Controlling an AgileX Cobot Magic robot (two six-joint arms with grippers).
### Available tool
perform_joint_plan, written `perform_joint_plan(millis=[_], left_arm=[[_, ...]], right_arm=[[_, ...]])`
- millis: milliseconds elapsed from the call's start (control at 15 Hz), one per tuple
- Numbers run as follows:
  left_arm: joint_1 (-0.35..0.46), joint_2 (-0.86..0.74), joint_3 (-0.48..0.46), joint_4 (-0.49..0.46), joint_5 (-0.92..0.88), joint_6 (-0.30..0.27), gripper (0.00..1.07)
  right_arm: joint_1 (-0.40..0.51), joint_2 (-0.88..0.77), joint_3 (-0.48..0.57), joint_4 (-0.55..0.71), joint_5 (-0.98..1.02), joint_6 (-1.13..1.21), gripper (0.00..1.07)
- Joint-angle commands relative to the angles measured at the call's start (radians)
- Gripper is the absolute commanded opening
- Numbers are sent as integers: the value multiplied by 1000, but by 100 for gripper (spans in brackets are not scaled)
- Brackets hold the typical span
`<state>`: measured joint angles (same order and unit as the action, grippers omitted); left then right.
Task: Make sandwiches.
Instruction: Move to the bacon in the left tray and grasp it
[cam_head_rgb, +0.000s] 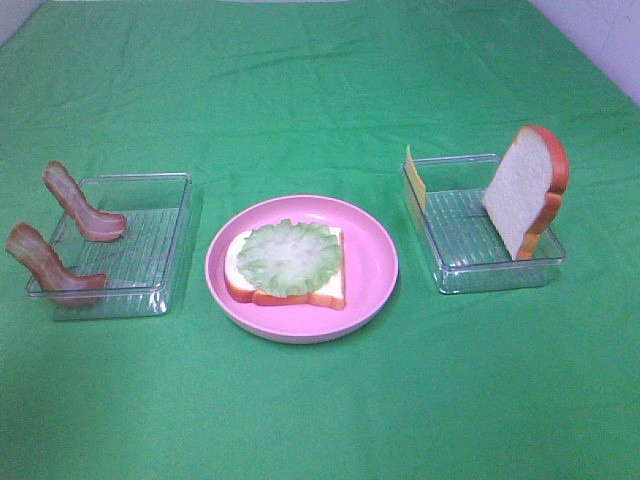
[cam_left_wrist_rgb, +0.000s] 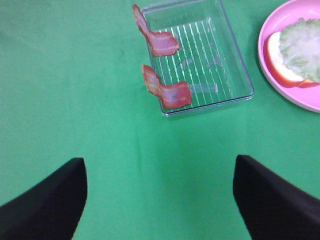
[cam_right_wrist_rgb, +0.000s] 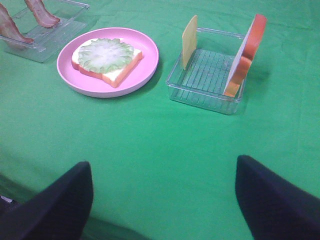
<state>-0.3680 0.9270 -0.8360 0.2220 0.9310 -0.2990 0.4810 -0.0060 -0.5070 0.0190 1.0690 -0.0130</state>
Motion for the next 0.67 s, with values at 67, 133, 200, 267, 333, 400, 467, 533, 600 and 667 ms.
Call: perform_joint_plan(millis=[67, 133, 200, 267, 333, 400, 467, 533, 600, 667], left_arm=[[-4, 200, -83, 15, 69, -28, 76], [-4, 286, -111, 26, 91, -28, 76], [-4, 368, -139, 41, 106, -28, 76], [-4, 403, -151, 46, 109, -28, 76], [-4, 590, -237, 53, 110, -28, 76], [-4, 637, -263, 53, 110, -32, 76], [-4, 688, -301, 53, 114, -46, 76], [-4, 688, -301, 53, 114, -46, 76], [19, 745, -341, 41, 141, -66, 76], [45, 770, -355, 32, 153, -92, 76]], right_arm=[[-3, -6, 4, -2, -8, -14, 75], [-3, -6, 4, -2, -8, -14, 75], [-3, -6, 4, -2, -8, -14, 75], [-3, -6, 4, -2, -8, -14, 75], [-3, -6, 4, -2, -8, -14, 75], [-3, -6, 4, -2, -8, -14, 75], [-3, -6, 4, -2, -8, -14, 75], [-3, -6, 4, -2, -8, -14, 75], [-3, -6, 4, -2, -8, -14, 75], [-3, -6, 4, -2, -8, -14, 75]])
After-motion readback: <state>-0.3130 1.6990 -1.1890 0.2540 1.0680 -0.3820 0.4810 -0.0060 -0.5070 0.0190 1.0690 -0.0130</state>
